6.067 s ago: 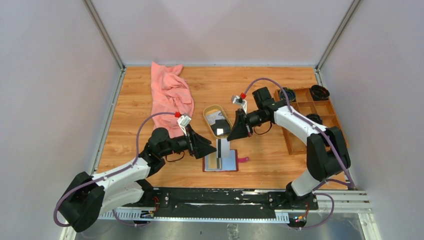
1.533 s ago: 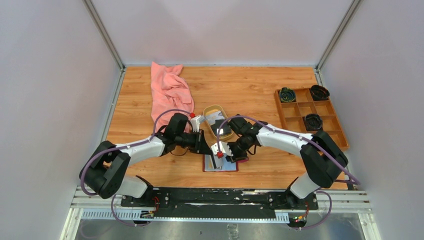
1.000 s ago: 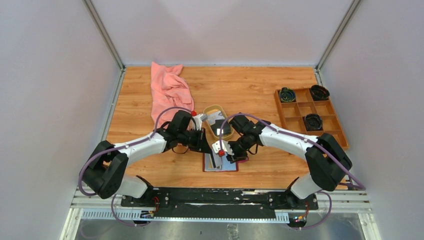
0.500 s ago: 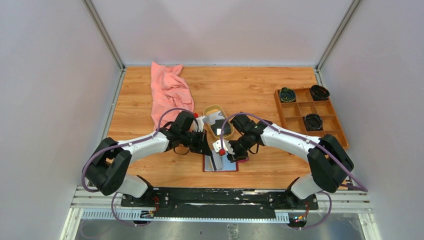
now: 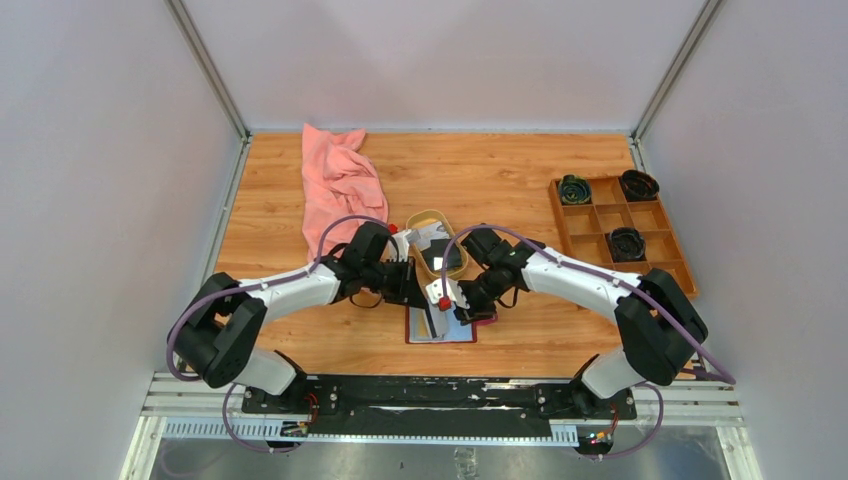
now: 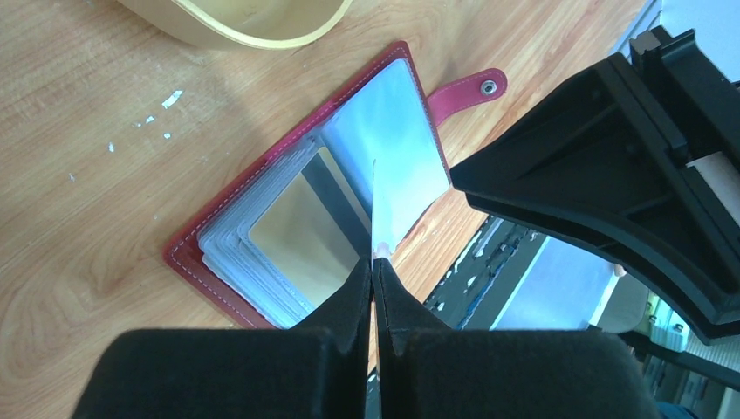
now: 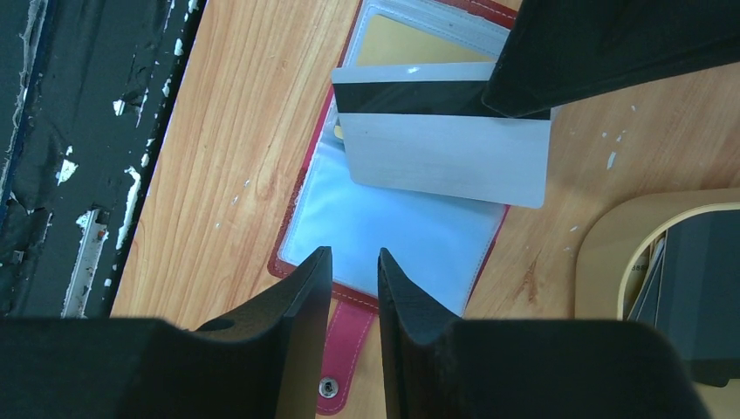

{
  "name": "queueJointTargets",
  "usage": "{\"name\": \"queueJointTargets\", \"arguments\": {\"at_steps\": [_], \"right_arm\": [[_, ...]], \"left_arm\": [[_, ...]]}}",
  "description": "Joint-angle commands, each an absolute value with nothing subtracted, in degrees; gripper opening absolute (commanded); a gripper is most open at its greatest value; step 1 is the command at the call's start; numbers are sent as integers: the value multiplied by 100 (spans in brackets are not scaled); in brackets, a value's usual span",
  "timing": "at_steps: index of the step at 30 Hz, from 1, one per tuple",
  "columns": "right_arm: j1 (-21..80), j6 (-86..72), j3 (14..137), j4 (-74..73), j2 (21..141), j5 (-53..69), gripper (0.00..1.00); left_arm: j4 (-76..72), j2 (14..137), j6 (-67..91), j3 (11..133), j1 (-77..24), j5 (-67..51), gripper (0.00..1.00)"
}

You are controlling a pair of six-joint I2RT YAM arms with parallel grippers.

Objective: Put the credit cards into the card holder
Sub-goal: Insert the credit card into the card holder.

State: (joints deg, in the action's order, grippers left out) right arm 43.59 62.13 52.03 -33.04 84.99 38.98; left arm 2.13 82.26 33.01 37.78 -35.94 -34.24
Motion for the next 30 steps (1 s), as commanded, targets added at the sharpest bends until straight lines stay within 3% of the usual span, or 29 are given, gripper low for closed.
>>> {"name": "queueJointTargets", "arguments": {"at_steps": [1,15,30], "right_arm": [[4264,6184,5300,-3480,8350,4043,29],[4246,6176,5300,-3480,8332,4069,29],[4233,6174,5297,-3480,8224,4094,28]], "left_arm": [[114,8310,3342,3645,-3648,-3358,0],[970,7478,3296,3873,-3690,-2922,0],[1023,7767,3630,4176,-4100,-2664,0]]}}
